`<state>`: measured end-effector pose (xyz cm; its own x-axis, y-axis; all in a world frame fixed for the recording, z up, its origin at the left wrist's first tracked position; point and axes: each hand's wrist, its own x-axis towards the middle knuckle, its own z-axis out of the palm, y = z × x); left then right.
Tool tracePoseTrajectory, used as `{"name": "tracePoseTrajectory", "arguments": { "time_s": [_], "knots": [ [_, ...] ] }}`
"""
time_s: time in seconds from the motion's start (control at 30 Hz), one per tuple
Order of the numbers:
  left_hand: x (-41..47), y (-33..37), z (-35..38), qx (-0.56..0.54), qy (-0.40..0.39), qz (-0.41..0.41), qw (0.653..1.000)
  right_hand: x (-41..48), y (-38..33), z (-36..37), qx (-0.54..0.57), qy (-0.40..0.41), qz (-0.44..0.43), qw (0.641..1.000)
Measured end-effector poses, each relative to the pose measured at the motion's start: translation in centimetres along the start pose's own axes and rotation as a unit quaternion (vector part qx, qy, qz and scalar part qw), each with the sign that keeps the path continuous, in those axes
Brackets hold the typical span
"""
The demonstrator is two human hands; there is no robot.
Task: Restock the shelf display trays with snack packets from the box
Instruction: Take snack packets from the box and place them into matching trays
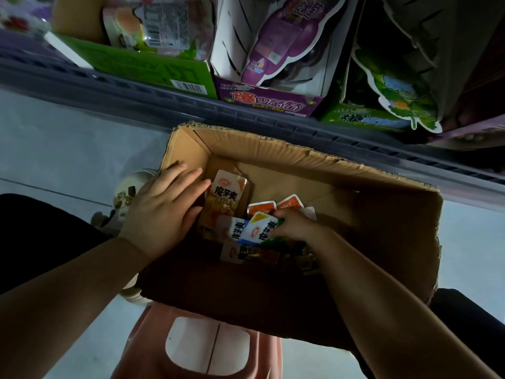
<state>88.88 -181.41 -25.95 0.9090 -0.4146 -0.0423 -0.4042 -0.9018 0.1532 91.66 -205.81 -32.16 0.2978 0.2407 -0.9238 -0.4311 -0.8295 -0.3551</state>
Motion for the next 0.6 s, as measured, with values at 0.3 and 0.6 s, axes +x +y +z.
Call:
{"name": "tracePoseTrajectory", "arguments": {
  "time_s": [0.3,0.6],
  "knots": [
    [-0.1,-0.1,0.1,0.022,0.007,0.005,1.0,1.3,-0.2,5.8,-0.096,0.06,-0.041,0.993],
    [-0.1,0.2,-0.6,0.021,-0.044,-0.022,0.999,-1.6,0.1,4.1,0.05,0.097,0.01,0.994]
  ]
}}
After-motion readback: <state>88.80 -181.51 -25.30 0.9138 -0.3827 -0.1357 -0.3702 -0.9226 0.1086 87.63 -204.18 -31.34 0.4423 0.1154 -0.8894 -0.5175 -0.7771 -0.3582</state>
